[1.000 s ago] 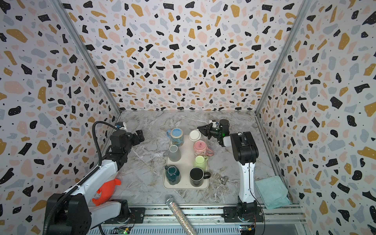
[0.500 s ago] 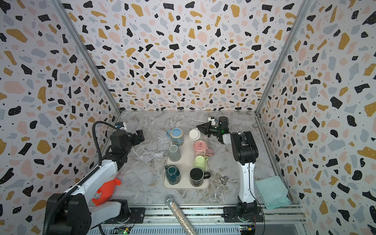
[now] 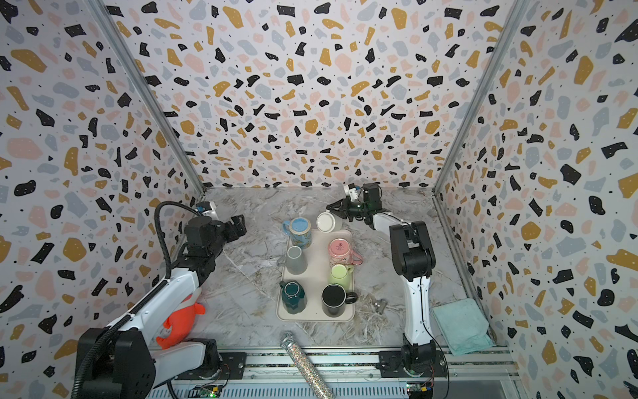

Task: Turn the mug right side up
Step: Pick up the mug from the tray, then place the mug at the top-left of the table.

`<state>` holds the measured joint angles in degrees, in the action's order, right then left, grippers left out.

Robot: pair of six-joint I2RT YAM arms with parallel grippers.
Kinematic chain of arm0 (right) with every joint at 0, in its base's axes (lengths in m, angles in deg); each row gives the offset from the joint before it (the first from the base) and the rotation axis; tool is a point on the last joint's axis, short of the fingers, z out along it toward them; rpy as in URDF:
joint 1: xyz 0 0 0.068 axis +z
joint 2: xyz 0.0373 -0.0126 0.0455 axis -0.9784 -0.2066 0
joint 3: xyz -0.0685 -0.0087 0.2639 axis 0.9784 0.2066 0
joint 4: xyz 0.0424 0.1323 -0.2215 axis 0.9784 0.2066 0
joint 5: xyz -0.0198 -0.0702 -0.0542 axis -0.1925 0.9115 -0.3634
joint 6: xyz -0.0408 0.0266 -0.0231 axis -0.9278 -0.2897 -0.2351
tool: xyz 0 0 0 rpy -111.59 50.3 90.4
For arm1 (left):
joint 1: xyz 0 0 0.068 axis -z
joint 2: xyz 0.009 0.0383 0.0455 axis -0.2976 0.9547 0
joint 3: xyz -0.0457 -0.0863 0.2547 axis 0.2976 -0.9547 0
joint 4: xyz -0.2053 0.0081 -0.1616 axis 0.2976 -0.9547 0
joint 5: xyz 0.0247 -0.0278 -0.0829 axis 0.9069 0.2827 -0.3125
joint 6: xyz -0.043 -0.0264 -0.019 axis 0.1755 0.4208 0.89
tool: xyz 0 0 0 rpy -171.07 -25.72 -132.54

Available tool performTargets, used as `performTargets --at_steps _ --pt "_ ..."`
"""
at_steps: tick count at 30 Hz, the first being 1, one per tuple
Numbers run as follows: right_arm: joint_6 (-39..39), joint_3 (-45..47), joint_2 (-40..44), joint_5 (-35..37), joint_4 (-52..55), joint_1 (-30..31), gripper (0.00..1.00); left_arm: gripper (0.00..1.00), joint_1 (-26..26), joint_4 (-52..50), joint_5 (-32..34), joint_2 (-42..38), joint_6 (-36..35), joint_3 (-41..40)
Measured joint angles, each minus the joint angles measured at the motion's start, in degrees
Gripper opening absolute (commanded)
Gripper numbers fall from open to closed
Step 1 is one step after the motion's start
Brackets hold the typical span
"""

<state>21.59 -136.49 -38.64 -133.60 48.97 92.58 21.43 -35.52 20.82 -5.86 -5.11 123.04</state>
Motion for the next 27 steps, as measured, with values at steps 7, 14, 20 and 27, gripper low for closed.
performTargets --at_steps 7,14,20,27 --pt "-16.52 -5.88 1.66 3.93 14.05 2.03 0.0 0.83 0.48 0.66 -7.87 4.28 1.81 7.45" --pt "-34.34 -8.68 5.46 12.04 26.43 6.99 0.0 0.79 5.75 -3.28 -14.29 11.82 0.09 18.43" --pt "-45.27 -8.2 11.13 16.85 29.83 11.19 0.0 0.76 10.8 -8.68 -17.81 18.34 -3.3 26.25" --pt "-53.53 -2.8 19.12 21.97 29.62 14.69 0.0 0.77 13.64 -13.64 -19.61 22.23 -5.42 31.15"
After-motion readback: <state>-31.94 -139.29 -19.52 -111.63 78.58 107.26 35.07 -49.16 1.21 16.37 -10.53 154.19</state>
